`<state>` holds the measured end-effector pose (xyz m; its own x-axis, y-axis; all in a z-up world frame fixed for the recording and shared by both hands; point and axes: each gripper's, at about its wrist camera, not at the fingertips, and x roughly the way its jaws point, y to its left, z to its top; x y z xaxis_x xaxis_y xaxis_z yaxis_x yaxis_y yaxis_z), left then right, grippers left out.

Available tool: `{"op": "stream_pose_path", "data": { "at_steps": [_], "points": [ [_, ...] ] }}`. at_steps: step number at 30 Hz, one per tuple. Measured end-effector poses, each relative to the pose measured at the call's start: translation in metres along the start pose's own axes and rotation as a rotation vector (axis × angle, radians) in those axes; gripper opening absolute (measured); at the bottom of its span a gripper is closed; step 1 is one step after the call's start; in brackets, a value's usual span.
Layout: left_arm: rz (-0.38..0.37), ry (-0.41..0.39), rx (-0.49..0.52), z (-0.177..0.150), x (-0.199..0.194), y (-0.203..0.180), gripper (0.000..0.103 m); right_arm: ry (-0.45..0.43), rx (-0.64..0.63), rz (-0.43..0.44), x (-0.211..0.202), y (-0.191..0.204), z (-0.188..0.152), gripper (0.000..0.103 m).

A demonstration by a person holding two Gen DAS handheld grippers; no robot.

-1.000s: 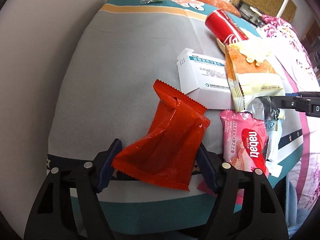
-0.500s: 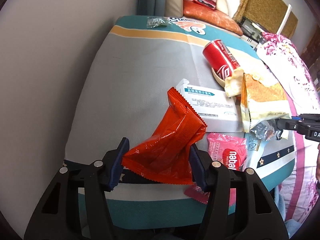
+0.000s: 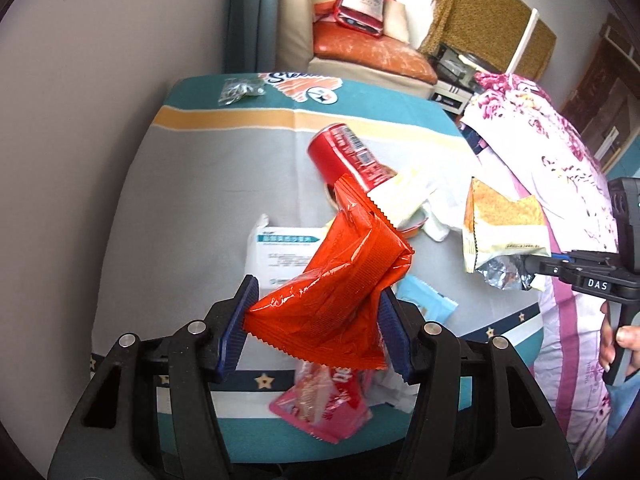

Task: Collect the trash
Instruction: 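Grasp the red snack bag with left tool while right tool grasps orange chip bag, then carry both snack bags over the bin and open both tools to drop them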

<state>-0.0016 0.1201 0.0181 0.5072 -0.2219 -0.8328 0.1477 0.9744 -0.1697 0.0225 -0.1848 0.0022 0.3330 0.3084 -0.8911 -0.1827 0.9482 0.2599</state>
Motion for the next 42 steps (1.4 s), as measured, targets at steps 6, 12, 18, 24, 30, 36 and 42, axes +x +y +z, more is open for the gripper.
{"op": "stream_pose_path", "data": {
  "at_steps": [6, 12, 18, 24, 30, 36, 42],
  "points": [
    [-0.058, -0.018, 0.095, 0.025, 0.012, -0.065, 0.059, -0.09, 0.101, -0.036, -0.023, -0.05, 0.002, 0.018],
    [-0.127, 0.018, 0.184, 0.044, 0.046, -0.139, 0.059, -0.149, 0.187, -0.085, -0.038, -0.106, -0.007, 0.018],
    [-0.172, 0.054, 0.267, 0.061, 0.082, -0.213, 0.059, -0.213, 0.298, -0.13, -0.054, -0.17, -0.023, 0.018],
    [-0.188, 0.109, 0.342, 0.068, 0.122, -0.279, 0.06, -0.218, 0.375, -0.177, -0.052, -0.222, -0.039, 0.018],
    [-0.202, 0.174, 0.382, 0.069, 0.162, -0.323, 0.06, -0.208, 0.425, -0.194, -0.048, -0.258, -0.046, 0.018],
    [-0.214, 0.204, 0.412, 0.068, 0.184, -0.349, 0.061, -0.201, 0.437, -0.225, -0.048, -0.278, -0.044, 0.018],
    [-0.223, 0.232, 0.442, 0.06, 0.202, -0.368, 0.069, -0.192, 0.435, -0.232, -0.043, -0.283, -0.042, 0.019]
  ]
}}
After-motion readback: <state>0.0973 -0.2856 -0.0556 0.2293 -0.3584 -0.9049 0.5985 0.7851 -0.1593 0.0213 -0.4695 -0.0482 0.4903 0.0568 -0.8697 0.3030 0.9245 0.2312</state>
